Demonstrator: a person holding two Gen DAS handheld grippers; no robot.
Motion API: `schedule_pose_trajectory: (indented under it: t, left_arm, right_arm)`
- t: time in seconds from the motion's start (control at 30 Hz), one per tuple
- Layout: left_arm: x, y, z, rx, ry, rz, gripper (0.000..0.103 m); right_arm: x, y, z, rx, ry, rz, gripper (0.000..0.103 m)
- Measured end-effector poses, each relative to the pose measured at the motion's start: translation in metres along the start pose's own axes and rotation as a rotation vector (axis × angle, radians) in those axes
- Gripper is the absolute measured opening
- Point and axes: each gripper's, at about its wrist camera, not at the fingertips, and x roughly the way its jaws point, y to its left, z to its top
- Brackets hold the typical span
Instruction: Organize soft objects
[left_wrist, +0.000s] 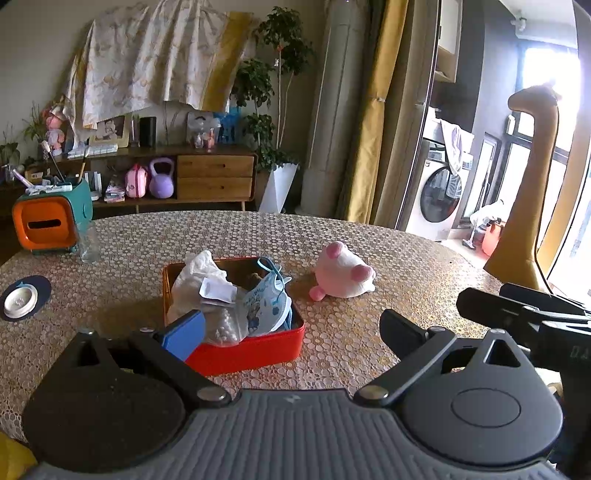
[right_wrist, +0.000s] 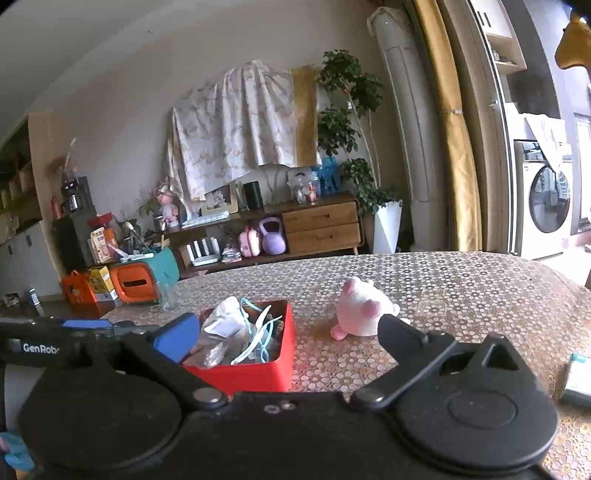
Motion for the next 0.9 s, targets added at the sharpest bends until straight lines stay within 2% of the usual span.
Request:
schedule_pose_trajectory:
  t: [0.3,0.9]
  left_arm:
    - [0.0015,0.0059,0.0002,-0.032,0.02,-0.01,0.102]
    - [-0.0009,-0.0032,-0.0038,0.009,0.008,-0.019,0.101]
  right_arm:
    - [0.0015,0.0055,0.0002,0.007,0.019,-0.004,0.103]
    - [0.0017,0.0053,-0.0055,-0.008,0.022,-0.069,0.103]
